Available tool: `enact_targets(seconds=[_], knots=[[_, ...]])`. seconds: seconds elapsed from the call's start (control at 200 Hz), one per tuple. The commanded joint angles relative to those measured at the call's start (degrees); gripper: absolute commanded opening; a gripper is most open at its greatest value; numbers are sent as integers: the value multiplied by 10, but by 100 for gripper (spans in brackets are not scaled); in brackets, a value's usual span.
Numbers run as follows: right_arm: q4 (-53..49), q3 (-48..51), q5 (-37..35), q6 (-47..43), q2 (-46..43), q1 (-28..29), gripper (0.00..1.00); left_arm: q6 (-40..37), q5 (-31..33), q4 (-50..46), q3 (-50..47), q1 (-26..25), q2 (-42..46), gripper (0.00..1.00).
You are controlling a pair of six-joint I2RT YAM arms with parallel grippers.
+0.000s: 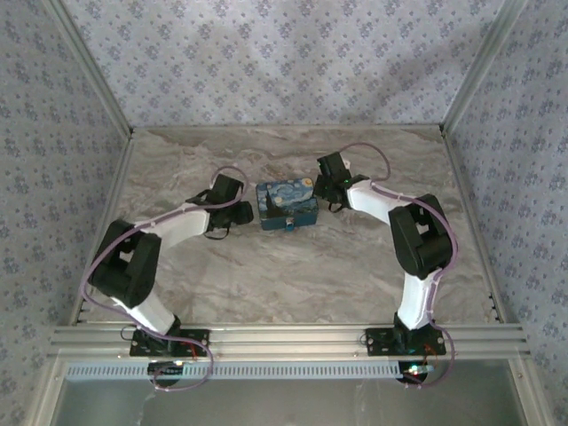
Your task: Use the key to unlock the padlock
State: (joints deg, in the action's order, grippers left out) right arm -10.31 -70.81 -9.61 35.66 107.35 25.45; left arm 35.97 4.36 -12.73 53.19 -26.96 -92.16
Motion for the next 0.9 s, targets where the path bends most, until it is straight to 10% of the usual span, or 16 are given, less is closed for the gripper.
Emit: enact_targets(seconds=[0.0, 0.48, 0.894], knots=[[-27, 8, -8, -27, -42, -7, 0, 13, 19, -17, -18, 5, 42, 58], [-38, 56, 1, -32, -69, 56, 0, 35, -59, 73, -112, -113, 148, 59], [-96, -12, -71, -120, -121, 33, 0, 43, -169, 295, -138, -125, 34, 65]])
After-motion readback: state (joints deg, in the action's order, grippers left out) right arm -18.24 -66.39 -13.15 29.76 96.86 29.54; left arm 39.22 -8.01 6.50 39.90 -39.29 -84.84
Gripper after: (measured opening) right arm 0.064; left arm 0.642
